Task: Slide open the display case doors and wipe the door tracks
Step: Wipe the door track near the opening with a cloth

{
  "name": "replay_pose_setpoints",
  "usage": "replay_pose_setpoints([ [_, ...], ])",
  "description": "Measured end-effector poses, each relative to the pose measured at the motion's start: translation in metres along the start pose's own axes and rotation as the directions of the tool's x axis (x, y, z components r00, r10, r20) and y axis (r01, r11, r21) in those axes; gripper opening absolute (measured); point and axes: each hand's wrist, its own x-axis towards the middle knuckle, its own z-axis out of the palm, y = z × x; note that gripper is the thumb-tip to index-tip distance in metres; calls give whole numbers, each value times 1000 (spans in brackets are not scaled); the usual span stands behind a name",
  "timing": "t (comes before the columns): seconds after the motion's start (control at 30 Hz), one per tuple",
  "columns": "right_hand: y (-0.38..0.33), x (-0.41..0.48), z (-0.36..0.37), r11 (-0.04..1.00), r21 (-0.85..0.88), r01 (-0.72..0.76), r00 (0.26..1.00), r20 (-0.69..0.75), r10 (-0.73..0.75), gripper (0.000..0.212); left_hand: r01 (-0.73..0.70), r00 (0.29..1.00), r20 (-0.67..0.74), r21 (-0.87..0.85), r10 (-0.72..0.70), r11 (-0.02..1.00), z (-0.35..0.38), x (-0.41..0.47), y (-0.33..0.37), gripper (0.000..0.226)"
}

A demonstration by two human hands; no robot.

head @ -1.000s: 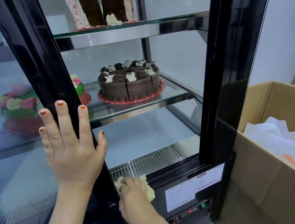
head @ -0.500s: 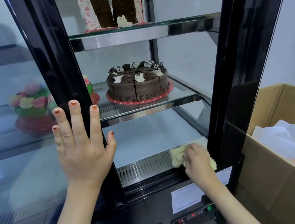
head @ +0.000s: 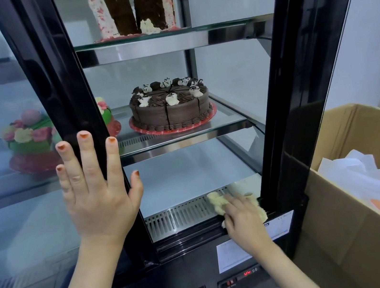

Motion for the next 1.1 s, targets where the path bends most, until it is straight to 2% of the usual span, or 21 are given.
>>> replay_pose_setpoints([
  [0.2,-81,-17,13,986,21,166,981,102,-167,33,4,1000,-8,2,-4,1000,1,0,1,65],
  [0.33,-78,-20,16,975,-40,219,969,123,-212,25,-1,1000,-12,-1,1,1000,1,0,1,64],
  [0.43,-46,-17,11,978,-127,167,975,171,-145,29,-3,1000,-11,-6,3,1000,0,0,0,64],
  [0.6,8,-12,0,983,-185,14,999,54,-4,34,2,1000,-9,-12,-2,1000,-1,2,1,65],
  [0.7,-5,-15,3,992,-117,-51,999,-11,50,30,8,1000,-2,-6,-8,1000,-1,1,1,65],
  [0.8,-44,-21,12,999,-48,17,1000,-22,-18,28,8,1000,-1,2,-8,1000,-1,1,2,66],
  [1.03,-129,-36,33,991,48,125,987,90,-129,21,3,1000,-6,20,-3,1000,0,1,1,65],
  [1.1,-142,-36,35,990,75,119,977,169,-130,31,4,1000,-6,23,-4,1000,0,1,1,65],
])
